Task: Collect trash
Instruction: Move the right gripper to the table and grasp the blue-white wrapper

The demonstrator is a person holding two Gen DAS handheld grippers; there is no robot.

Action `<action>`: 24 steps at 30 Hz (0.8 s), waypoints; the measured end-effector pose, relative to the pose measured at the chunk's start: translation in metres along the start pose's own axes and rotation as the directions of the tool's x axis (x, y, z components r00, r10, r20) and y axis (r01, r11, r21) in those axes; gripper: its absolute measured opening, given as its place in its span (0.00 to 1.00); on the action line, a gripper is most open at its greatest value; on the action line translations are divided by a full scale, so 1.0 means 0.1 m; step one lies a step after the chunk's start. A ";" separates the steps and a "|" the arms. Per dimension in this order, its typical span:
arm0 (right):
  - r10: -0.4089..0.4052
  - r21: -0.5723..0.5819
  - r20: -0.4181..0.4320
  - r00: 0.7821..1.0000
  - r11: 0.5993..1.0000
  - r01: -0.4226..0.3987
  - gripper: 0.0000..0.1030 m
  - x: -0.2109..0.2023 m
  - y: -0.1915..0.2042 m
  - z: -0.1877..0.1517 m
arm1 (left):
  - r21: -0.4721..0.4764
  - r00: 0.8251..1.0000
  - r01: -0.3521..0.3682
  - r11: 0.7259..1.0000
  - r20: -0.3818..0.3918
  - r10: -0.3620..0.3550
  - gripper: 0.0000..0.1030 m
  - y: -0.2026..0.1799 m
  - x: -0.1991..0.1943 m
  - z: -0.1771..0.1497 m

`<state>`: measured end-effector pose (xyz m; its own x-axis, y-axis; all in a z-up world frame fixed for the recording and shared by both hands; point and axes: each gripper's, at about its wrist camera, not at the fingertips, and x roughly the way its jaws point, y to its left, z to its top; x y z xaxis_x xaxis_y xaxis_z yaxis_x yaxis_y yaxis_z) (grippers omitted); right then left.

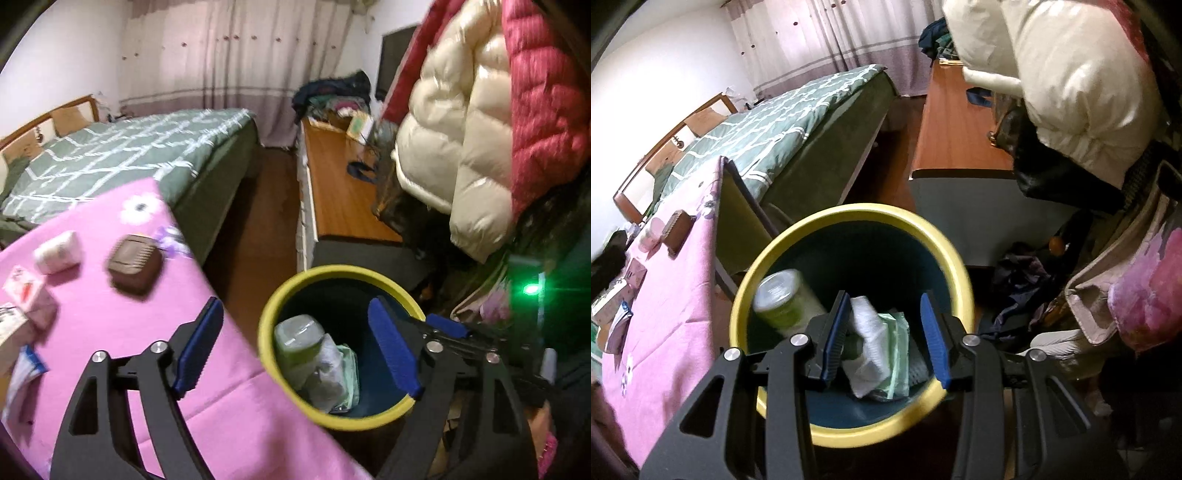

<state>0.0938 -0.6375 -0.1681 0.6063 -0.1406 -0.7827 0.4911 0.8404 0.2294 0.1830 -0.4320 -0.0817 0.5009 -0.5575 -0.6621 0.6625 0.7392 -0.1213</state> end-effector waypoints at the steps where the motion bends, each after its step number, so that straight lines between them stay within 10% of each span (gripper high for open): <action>1: 0.004 -0.008 -0.001 1.000 1.000 -0.004 0.37 0.00 0.05 0.00 | -0.009 1.000 -0.009 1.000 0.016 0.009 0.83 0.07 -0.13 0.00; 9: 0.034 -0.071 -0.008 0.999 0.997 -0.034 0.37 0.03 0.47 0.01 | -0.118 0.974 -0.195 0.974 0.093 0.207 0.90 0.94 -1.15 -0.33; 24: 0.196 -0.300 -0.073 0.978 0.931 -0.209 0.37 0.13 2.22 -0.05 | -0.361 0.850 -0.484 0.797 0.022 0.527 0.90 2.59 -2.20 -1.20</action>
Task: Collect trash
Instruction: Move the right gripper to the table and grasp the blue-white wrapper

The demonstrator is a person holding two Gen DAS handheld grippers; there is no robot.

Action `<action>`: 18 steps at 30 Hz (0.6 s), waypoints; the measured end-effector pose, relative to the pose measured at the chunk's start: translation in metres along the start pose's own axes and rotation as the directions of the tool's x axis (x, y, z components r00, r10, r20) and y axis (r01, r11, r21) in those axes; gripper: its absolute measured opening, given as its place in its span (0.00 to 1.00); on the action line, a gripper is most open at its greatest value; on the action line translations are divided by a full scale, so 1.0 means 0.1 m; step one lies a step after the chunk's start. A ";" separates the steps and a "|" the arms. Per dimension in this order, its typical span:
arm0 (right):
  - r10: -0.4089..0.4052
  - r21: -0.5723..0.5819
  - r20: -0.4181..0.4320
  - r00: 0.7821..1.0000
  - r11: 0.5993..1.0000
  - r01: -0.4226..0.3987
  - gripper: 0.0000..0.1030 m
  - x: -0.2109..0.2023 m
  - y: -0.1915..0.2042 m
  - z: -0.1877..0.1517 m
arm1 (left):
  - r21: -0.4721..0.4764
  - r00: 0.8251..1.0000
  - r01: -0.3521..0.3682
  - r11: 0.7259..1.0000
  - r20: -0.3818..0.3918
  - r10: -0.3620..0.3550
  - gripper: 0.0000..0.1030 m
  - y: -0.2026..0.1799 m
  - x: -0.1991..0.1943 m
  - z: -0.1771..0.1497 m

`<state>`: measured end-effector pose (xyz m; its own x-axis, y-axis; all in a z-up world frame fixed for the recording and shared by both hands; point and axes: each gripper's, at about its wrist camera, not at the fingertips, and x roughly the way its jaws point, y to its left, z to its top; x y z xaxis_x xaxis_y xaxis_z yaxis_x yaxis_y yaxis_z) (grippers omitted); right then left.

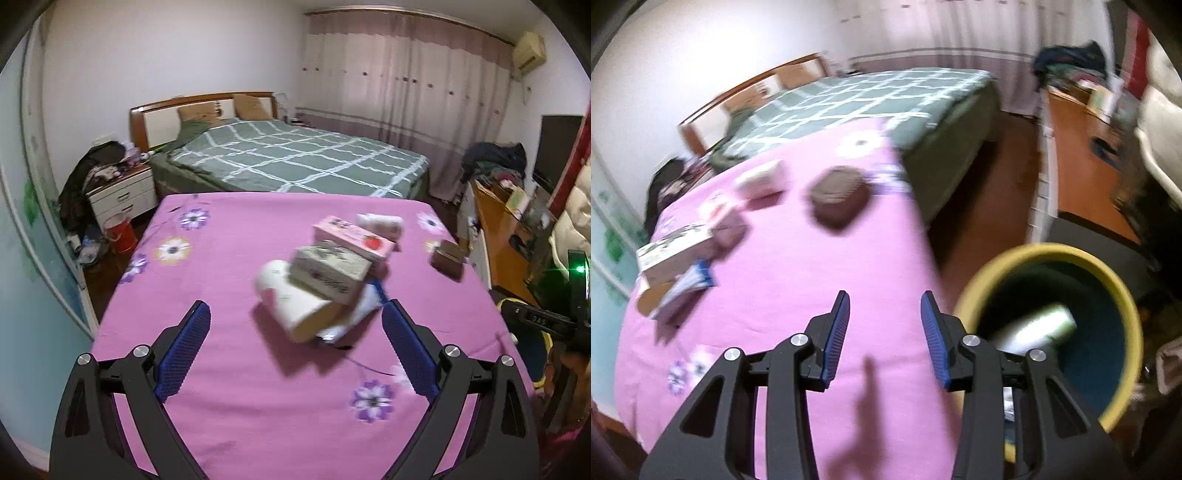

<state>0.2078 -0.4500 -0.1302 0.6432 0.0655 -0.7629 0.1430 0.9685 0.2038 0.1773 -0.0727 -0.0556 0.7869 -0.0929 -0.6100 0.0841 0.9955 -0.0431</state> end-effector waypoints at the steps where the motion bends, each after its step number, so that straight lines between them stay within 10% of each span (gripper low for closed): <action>1: 0.028 -0.022 -0.007 1.000 0.999 -0.028 0.37 0.05 0.19 0.04 | -0.008 1.000 -0.010 1.000 0.005 0.010 0.90 0.07 0.00 -0.01; 12: 0.195 -0.148 -0.106 0.975 0.967 -0.209 0.37 0.44 1.73 0.01 | -0.059 0.996 -0.072 0.996 0.041 0.075 0.90 0.65 -0.10 -0.05; 18: 0.141 -0.099 -0.132 0.981 0.983 -0.155 0.37 0.62 1.96 0.08 | -0.082 0.998 -0.053 0.995 0.031 0.055 0.90 0.83 -0.11 -0.16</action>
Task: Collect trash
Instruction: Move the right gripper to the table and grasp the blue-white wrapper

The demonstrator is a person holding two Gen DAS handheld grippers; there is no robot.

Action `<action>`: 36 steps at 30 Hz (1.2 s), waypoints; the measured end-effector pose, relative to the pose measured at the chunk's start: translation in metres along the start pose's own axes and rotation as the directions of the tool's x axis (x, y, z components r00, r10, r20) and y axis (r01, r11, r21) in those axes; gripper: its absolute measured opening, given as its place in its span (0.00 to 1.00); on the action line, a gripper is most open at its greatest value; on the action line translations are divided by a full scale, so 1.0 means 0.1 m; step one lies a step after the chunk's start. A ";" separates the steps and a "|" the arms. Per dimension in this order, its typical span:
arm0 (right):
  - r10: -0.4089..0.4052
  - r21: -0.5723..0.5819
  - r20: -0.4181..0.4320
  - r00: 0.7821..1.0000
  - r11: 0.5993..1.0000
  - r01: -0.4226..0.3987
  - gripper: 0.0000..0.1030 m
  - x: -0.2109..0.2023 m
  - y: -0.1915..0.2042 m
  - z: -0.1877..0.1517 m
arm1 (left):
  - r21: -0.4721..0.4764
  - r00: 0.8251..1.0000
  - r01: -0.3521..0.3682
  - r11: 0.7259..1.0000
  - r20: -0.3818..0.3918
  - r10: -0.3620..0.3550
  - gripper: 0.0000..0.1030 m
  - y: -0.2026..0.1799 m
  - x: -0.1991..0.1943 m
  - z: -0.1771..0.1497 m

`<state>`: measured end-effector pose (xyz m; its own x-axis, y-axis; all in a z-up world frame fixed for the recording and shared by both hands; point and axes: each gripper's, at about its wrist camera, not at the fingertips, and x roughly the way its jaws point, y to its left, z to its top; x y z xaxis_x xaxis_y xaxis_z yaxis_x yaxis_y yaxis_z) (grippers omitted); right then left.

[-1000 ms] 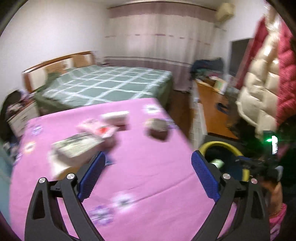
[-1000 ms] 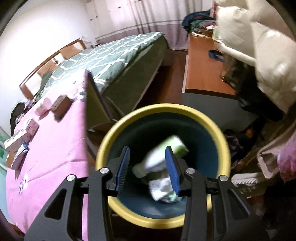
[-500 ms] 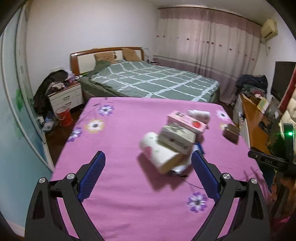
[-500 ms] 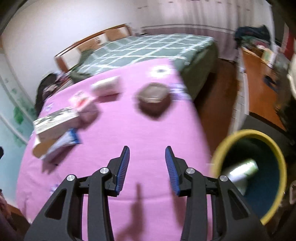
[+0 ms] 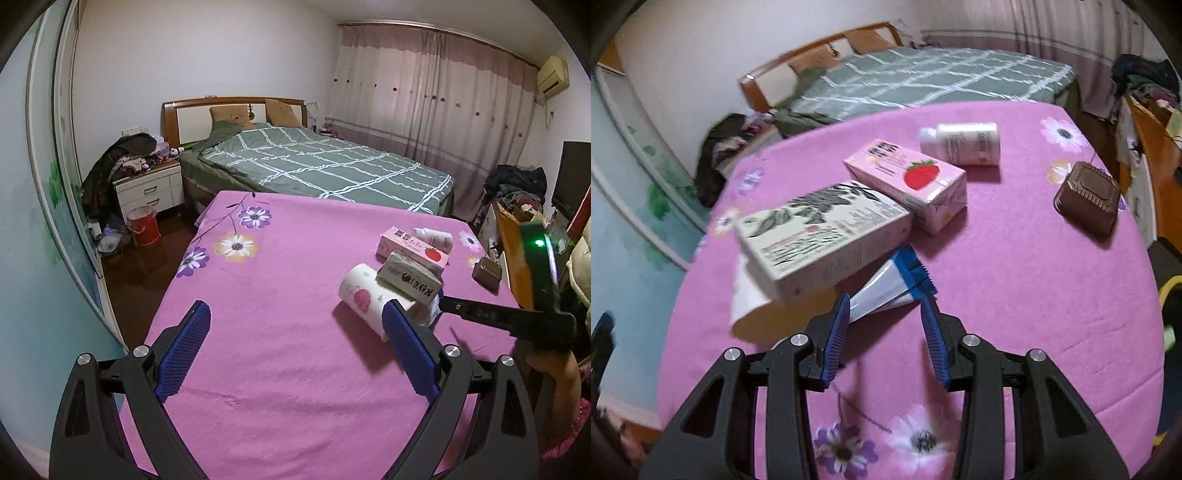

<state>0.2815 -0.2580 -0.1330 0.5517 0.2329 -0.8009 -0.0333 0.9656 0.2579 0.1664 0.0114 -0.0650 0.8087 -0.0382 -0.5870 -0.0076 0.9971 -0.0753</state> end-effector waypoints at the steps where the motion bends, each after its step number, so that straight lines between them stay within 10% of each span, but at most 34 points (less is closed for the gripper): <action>1: -0.011 0.014 -0.016 1.000 1.000 0.011 0.39 0.06 0.01 0.01 | -0.004 1.000 0.003 1.000 -0.002 -0.003 0.90 0.04 0.00 -0.01; 29: -0.052 0.006 -0.070 0.996 0.999 0.052 0.39 0.36 0.27 0.00 | -0.018 0.997 0.067 0.998 -0.033 -0.067 0.90 0.08 0.04 -0.13; 36: -0.063 -0.002 -0.026 0.998 0.998 0.063 0.10 0.23 0.12 -0.01 | -0.008 0.996 0.076 0.997 -0.043 -0.077 0.90 0.00 0.04 -0.15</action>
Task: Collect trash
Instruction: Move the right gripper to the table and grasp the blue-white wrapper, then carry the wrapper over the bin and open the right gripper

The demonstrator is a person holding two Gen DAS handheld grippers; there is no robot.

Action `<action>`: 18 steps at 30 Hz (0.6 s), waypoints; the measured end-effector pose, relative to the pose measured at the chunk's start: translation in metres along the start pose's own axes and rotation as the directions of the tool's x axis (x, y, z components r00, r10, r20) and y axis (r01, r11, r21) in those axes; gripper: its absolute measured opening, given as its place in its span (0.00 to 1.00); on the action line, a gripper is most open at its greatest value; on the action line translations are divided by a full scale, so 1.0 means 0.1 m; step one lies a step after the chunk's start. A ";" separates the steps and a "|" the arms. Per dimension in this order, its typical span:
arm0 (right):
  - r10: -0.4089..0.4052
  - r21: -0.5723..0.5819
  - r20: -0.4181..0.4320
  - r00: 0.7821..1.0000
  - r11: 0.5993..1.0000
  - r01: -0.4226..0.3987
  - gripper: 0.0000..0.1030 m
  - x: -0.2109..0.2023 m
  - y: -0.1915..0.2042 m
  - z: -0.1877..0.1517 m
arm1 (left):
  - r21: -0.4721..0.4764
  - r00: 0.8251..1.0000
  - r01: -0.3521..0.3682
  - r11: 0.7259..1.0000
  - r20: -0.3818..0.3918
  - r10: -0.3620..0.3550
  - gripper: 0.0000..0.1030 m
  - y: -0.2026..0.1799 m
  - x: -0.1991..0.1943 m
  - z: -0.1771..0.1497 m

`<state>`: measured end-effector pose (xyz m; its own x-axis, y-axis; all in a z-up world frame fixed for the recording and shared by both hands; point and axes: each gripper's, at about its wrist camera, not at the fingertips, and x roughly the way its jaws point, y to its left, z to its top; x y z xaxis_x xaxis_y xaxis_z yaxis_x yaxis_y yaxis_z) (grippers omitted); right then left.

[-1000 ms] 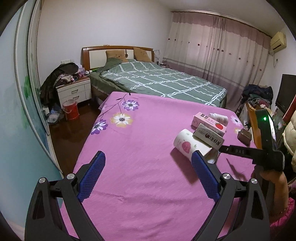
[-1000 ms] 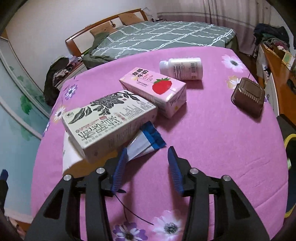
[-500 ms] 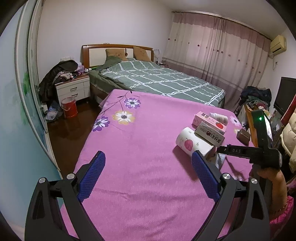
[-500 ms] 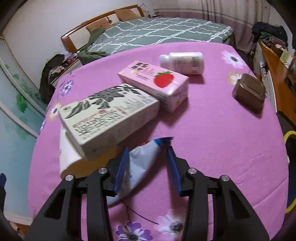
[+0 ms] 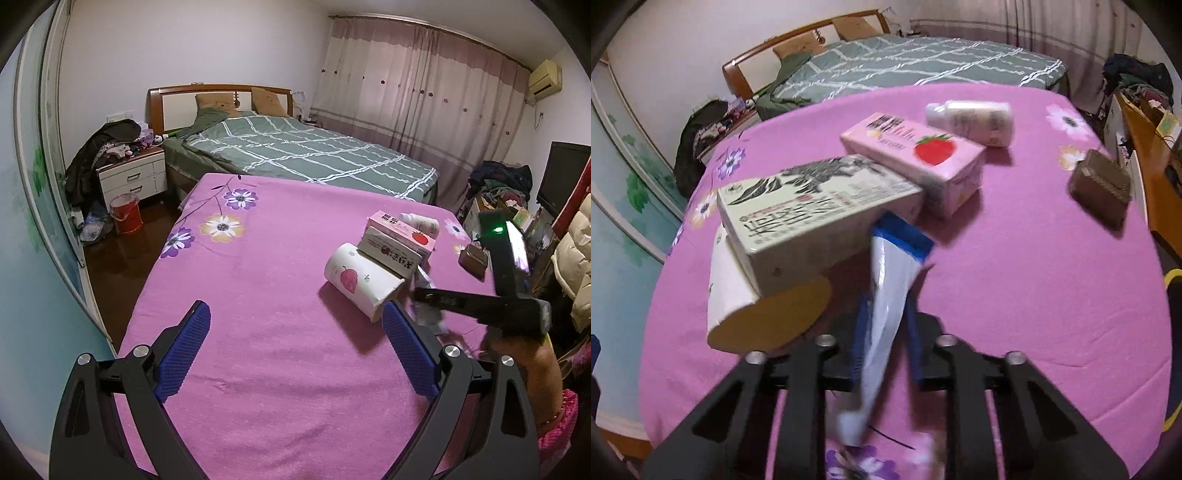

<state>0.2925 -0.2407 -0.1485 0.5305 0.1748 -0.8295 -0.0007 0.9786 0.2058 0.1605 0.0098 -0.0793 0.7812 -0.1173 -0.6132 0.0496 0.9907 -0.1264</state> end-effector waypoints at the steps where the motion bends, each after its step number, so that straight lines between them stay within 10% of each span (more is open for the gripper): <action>1: 0.009 0.004 0.012 1.000 1.000 -0.009 0.10 -0.06 -0.04 -0.01 | -0.001 1.000 0.002 1.000 -0.003 -0.002 0.90 0.00 0.01 0.00; 18: -0.153 0.201 0.131 0.980 0.971 0.125 0.09 -0.85 -1.53 -0.29 | 0.069 0.997 0.071 0.995 -0.039 -0.068 0.90 -0.48 0.24 0.02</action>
<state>0.2231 -0.4018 -0.1248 0.6305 0.0072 -0.7761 0.2363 0.9507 0.2008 0.1782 -0.0402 -0.0867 0.7508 -0.1874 -0.6334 0.1480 0.9823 -0.1151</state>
